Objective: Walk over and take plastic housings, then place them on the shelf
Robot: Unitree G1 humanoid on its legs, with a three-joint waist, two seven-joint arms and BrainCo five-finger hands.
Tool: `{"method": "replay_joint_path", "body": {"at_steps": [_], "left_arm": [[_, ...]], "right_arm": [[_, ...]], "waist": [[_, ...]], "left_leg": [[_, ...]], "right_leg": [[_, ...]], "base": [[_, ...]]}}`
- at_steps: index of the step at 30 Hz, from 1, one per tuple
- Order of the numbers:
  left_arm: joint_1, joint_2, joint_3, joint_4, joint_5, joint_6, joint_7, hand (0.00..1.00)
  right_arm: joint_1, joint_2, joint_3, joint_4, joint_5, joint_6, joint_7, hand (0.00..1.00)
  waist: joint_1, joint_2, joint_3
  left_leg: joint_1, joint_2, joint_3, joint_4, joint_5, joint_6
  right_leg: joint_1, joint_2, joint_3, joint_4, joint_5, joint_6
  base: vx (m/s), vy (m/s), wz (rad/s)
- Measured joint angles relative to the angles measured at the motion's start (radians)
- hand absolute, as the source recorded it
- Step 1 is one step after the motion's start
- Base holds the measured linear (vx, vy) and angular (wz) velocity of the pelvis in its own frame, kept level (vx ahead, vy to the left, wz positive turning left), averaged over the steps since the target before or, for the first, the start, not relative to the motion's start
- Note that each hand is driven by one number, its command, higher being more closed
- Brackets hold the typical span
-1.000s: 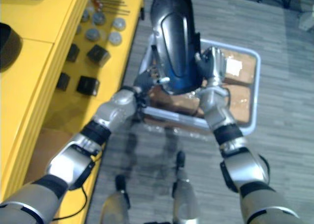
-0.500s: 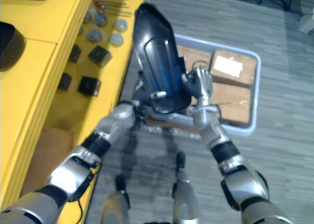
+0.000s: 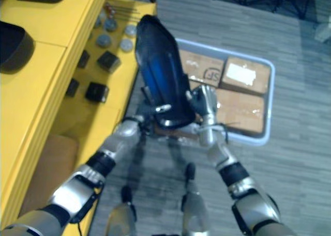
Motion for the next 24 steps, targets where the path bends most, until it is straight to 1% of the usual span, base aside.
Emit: {"method": "replay_joint_path", "body": {"at_steps": [4, 7, 12, 15, 16, 17, 20, 23, 24], "left_arm": [[0.0, 0.0, -0.008, 0.0, -0.043, -0.025, 0.0, 1.0], [0.0, 0.0, -0.01, -0.003, -0.045, -0.03, 0.007, 1.0], [0.0, 0.001, -0.02, -0.004, -0.041, -0.068, 0.038, 1.0], [0.0, 0.001, -0.021, -0.005, -0.041, -0.074, 0.038, 1.0], [0.0, 0.001, -0.021, -0.005, -0.041, -0.074, 0.039, 1.0], [0.0, 0.002, -0.021, -0.005, -0.041, -0.074, 0.04, 1.0], [0.0, 0.011, -0.019, -0.006, -0.041, -0.076, 0.04, 1.0], [0.0, 0.017, -0.015, -0.006, -0.031, -0.091, 0.051, 1.0], [0.002, 0.017, -0.013, -0.006, -0.019, -0.099, 0.068, 1.0]], "right_arm": [[0.001, 0.005, 0.0, -0.027, 0.0, 0.003, -0.014, 1.0], [0.001, 0.008, 0.001, -0.028, 0.0, 0.003, -0.018, 1.0], [-0.001, 0.011, 0.004, -0.035, 0.0, 0.002, -0.032, 1.0], [0.003, 0.011, 0.004, -0.033, 0.001, 0.002, -0.036, 1.0], [0.008, 0.011, 0.004, -0.034, 0.001, 0.002, -0.036, 0.0], [0.019, 0.012, 0.004, -0.04, 0.002, -0.006, -0.037, 0.0], [0.047, 0.013, 0.009, -0.052, 0.002, -0.029, -0.037, 0.0], [0.071, 0.014, 0.017, -0.054, 0.009, -0.043, -0.037, 0.0], [0.081, 0.019, 0.021, -0.054, 0.019, -0.044, -0.037, 0.0]], "waist": [[-0.003, 0.0, -0.002], [-0.002, -0.001, -0.002], [-0.002, -0.002, -0.003], [-0.005, -0.01, -0.021], [-0.008, -0.013, -0.032], [-0.008, -0.022, -0.049], [-0.005, -0.03, -0.076], [0.0, -0.032, -0.08], [0.0, -0.033, -0.087]], "left_leg": [[0.002, 0.0, 0.001, -0.004, 0.0, 0.0], [0.003, 0.0, 0.002, -0.005, 0.0, 0.0], [0.02, -0.001, 0.019, -0.009, 0.0, 0.0], [0.038, -0.001, 0.033, -0.017, 0.0, 0.0], [0.039, -0.001, 0.033, -0.018, -0.001, 0.0], [0.052, -0.001, 0.038, -0.025, -0.001, 0.0], [0.063, -0.001, 0.044, -0.028, -0.001, 0.001], [0.085, -0.002, 0.051, -0.031, -0.003, 0.003], [0.089, -0.003, 0.054, -0.031, -0.004, 0.003]], "right_leg": [[0.0, 0.0, 0.001, 0.0, 0.0, 0.0], [0.0, 0.0, 0.002, 0.0, 0.0, 0.0], [0.002, 0.001, 0.016, 0.0, 0.0, 0.0], [0.006, 0.002, 0.023, 0.0, 0.0, 0.0], [0.007, 0.002, 0.023, 0.0, 0.0, -0.001], [0.013, 0.003, 0.025, 0.0, -0.001, -0.001], [0.018, 0.003, 0.028, 0.0, -0.002, -0.002], [0.035, 0.003, 0.034, 0.0, -0.003, -0.002], [0.037, 0.002, 0.037, -0.001, -0.004, -0.001]], "base": [[0.01, 0.003, -0.01], [0.0, 0.0, 0.0], [-0.01, 0.0, -0.08], [0.0, 0.0, -0.11], [0.02, 0.004, -0.03], [0.01, 0.006, -0.04], [0.0, 0.007, -0.05], [-0.02, 0.004, -0.06], [-0.03, -0.002, -0.06]]}}
